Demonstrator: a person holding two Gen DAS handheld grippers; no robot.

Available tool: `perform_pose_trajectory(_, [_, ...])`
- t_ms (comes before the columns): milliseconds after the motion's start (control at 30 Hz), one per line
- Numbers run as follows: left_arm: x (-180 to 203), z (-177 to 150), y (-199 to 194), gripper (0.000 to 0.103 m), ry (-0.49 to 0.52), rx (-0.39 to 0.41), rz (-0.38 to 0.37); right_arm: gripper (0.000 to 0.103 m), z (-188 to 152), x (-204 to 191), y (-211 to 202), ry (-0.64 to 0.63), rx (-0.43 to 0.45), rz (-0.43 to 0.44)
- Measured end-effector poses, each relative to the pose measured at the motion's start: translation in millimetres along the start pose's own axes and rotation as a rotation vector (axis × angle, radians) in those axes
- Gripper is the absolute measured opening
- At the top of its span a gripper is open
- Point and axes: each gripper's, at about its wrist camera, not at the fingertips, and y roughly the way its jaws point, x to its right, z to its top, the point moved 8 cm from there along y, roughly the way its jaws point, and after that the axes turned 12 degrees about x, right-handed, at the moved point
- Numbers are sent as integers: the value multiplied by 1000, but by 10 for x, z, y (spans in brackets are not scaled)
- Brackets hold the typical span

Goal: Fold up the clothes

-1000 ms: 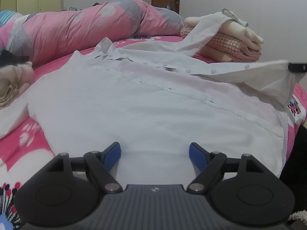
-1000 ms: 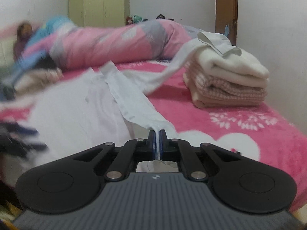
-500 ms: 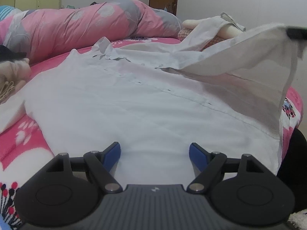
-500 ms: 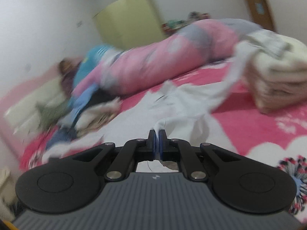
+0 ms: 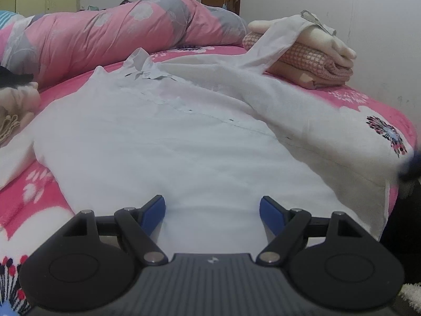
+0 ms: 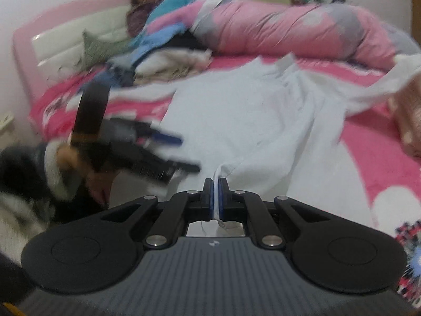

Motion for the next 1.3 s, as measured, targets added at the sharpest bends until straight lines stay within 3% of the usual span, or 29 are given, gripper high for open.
perform_pose_trajectory(100, [7,9,2,81,10,-4,6,9,-365,44,221,-6,-165,-24])
perform_pose_trajectory(133, [1,16,-6,81,12,-4,6,10,-413,49,226,-10,-180,-36])
perform_pose_trajectory(167, [-6,24,-15,81,14,-5,6,12,-397,50,183,-9,-161,-33])
perform_pose_trajectory(300, [-74,142,-80,81,8,20,16,45,-112,106,-136,-43,-29,-8])
perform_pose_trajectory(433, [-100,326,-119,81,-12,68,0,47,275,341,-301,-61,65,-20])
perform_pose_trajectory(567, [-23,450,-25,81,-33,83,-62,48,771,651,-46,-36,130,-103])
perform_pose_trajectory(700, [40,520,191,81,-36,61,-120,47,1243,844,414,-64,155,-160])
perform_pose_trajectory(900, [48,557,538,81,-61,36,-214,45,1859,888,1473,-257,168,-179])
perform_pose_trajectory(1067, [-150,508,558,81,-218,68,-310,44,2113,892,2606,-411,125,-186])
perform_pose_trajectory(1200, [-392,406,612,81,-376,105,-314,45,2174,1246,3481,-356,18,-254])
perform_pose_trajectory(1300, [-467,323,685,81,-438,106,-320,46,2253,1581,3901,-215,-22,-335])
